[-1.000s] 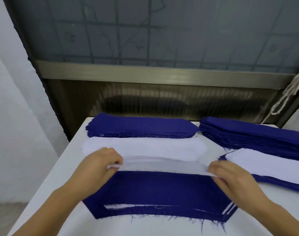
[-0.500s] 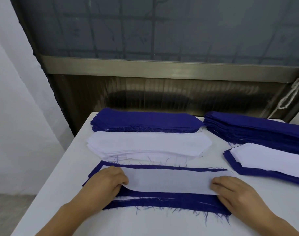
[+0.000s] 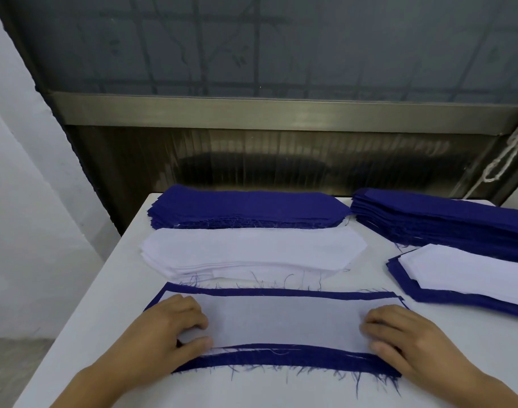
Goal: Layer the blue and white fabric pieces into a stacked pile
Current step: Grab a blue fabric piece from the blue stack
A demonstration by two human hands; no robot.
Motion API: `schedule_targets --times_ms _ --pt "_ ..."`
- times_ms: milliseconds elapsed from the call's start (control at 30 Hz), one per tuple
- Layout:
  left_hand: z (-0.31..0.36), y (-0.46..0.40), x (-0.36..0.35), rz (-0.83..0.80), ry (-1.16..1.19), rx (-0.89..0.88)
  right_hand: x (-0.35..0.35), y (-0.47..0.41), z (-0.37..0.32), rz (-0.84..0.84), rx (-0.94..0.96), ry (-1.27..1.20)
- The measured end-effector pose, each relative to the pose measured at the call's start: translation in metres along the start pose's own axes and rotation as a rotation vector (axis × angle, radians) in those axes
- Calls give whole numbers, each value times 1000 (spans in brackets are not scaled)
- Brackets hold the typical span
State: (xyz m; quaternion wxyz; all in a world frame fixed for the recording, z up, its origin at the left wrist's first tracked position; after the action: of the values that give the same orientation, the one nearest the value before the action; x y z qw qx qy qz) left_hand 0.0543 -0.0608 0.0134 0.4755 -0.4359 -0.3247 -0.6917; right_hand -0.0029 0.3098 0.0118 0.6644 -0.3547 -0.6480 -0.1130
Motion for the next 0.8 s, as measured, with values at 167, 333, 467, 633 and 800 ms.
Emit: schedule_targets --times_ms 167,333,467,633,800 --pt "-5 -19 10 101 -99 40 7 -25 15 -38 -102 62" --pt "8 -67 24 224 -92 35 16 -79 19 24 -190 2" --pt "5 -107 26 279 -94 104 3 -114 35 -40 -302 -41" --pt "-1 -137 18 236 -73 122 -25 -135 59 -213 -429 -121" --pt "-6 -147 14 166 9 126 -35 -141 65 -259 -429 -194"
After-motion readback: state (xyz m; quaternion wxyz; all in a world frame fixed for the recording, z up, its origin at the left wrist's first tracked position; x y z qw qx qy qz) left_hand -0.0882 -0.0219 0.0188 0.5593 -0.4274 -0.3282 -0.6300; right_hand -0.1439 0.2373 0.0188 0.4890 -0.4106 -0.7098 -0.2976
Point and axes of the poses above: each hand's wrist, its own y-axis away from the middle knuckle, its own x-axis out of the back of the hand, z = x × y, the point moved 6 cm from there along -y, towards the middle knuckle, and after that the axes turned 7 degrees about -z, right-handed, at the moved point
